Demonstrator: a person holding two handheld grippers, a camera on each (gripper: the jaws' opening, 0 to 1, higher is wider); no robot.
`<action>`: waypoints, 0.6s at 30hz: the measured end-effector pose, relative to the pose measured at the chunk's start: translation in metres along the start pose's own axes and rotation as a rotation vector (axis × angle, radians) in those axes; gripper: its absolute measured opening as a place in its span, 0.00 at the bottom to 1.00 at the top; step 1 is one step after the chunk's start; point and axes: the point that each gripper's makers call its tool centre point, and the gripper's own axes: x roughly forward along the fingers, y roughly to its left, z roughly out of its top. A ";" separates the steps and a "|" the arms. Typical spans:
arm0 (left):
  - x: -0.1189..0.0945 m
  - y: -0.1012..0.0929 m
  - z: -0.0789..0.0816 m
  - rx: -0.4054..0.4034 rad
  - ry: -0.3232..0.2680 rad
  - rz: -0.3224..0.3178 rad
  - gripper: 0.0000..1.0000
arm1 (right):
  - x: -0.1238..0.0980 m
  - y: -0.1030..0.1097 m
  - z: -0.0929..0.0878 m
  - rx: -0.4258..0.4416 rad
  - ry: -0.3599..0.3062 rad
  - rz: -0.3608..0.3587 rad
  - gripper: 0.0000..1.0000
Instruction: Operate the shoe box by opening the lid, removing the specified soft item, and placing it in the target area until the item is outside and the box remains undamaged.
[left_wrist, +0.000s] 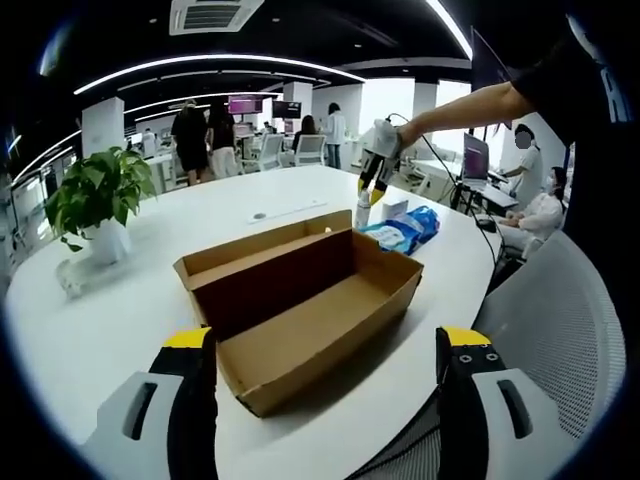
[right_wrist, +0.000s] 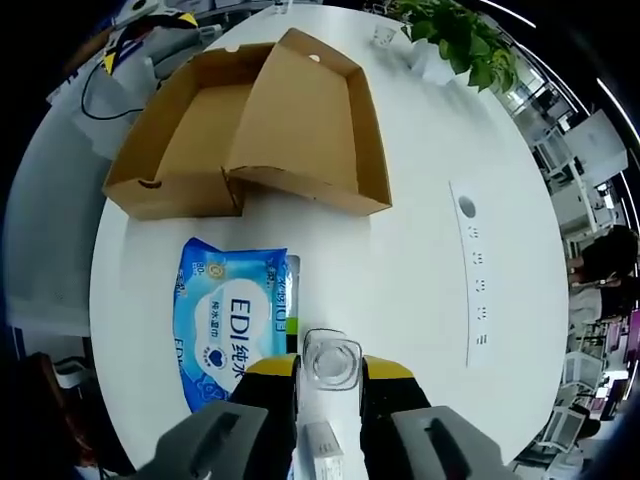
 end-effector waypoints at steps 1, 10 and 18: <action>0.000 0.002 0.000 -0.004 0.001 0.005 0.91 | 0.000 -0.001 0.000 -0.002 0.000 -0.002 0.19; -0.001 0.007 -0.004 -0.010 0.010 0.019 0.89 | 0.000 -0.003 0.001 -0.013 -0.004 -0.009 0.18; -0.002 0.018 -0.011 -0.030 0.032 0.053 0.82 | -0.002 -0.005 0.002 -0.008 -0.008 -0.017 0.19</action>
